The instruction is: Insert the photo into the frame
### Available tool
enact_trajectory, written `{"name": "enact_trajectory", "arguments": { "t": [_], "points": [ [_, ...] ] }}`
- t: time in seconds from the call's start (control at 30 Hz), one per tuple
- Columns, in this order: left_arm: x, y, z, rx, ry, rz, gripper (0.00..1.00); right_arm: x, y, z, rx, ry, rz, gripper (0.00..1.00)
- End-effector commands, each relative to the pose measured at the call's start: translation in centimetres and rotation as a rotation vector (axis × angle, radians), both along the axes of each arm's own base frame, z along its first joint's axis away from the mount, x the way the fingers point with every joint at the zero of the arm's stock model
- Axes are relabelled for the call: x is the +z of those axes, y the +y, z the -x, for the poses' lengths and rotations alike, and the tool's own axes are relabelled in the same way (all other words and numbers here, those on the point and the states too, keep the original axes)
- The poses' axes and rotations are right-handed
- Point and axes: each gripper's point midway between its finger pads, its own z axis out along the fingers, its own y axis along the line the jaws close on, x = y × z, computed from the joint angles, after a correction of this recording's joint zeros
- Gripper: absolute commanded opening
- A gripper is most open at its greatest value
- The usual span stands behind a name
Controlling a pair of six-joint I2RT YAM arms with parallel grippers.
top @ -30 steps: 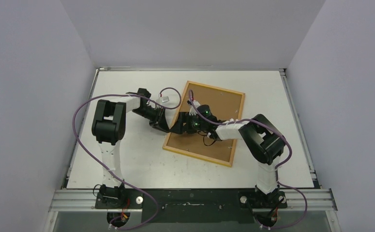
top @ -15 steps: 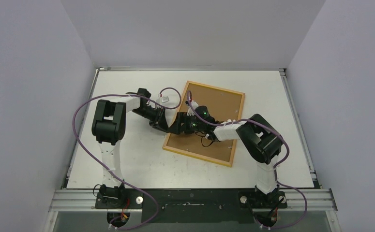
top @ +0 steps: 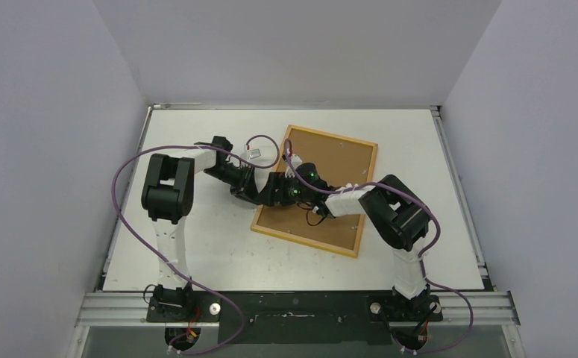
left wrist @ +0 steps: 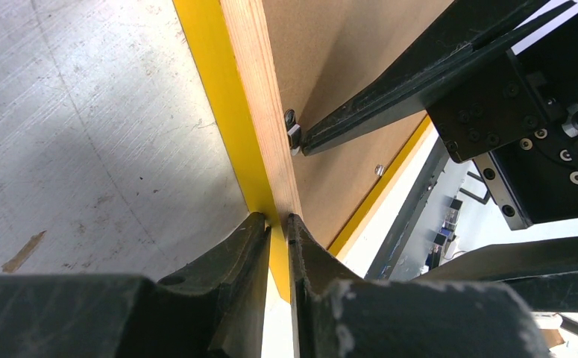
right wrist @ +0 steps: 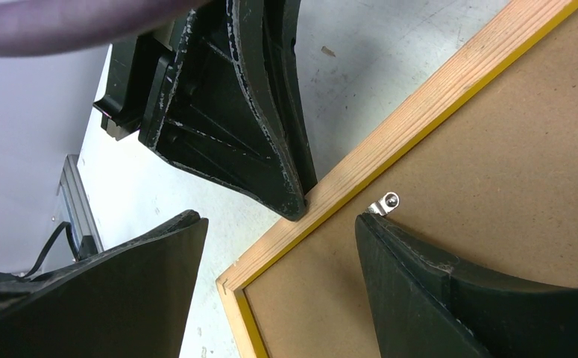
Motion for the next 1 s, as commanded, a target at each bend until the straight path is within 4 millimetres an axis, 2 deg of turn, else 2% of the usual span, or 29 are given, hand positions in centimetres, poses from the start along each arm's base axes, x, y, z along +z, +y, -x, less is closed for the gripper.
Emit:
{"name": "enact_trajectory", "arguments": {
  "t": [0.0, 0.63, 0.73, 0.77, 0.83, 0.97],
  "points": [
    [0.0, -0.3, -0.8, -0.024, -0.067, -0.015, 0.13, 0.2, 0.7, -1.0, -0.014, -0.043, 0.000, 0.75],
    [0.2, -0.4, -0.6, -0.027, -0.065, -0.006, 0.13, -0.2, 1.5, -0.3, -0.067, -0.084, 0.014, 0.73],
    [0.3, -0.4, -0.6, -0.027, -0.066, -0.007, 0.13, 1.7, 1.7, -0.3, -0.059, -0.132, -0.020, 0.73],
    [0.3, -0.4, -0.6, -0.026, -0.066, -0.007, 0.13, 3.0, 1.7, -0.3, -0.060, -0.161, -0.031, 0.74],
    [0.4, -0.4, -0.6, -0.027, -0.068, -0.007, 0.13, 4.5, 1.1, -0.4, -0.068, -0.206, -0.018, 0.74],
    [0.7, -0.5, -0.6, -0.026, -0.070, -0.004, 0.13, 6.0, -0.4, 0.1, -0.093, -0.241, 0.002, 0.74]
  ]
}}
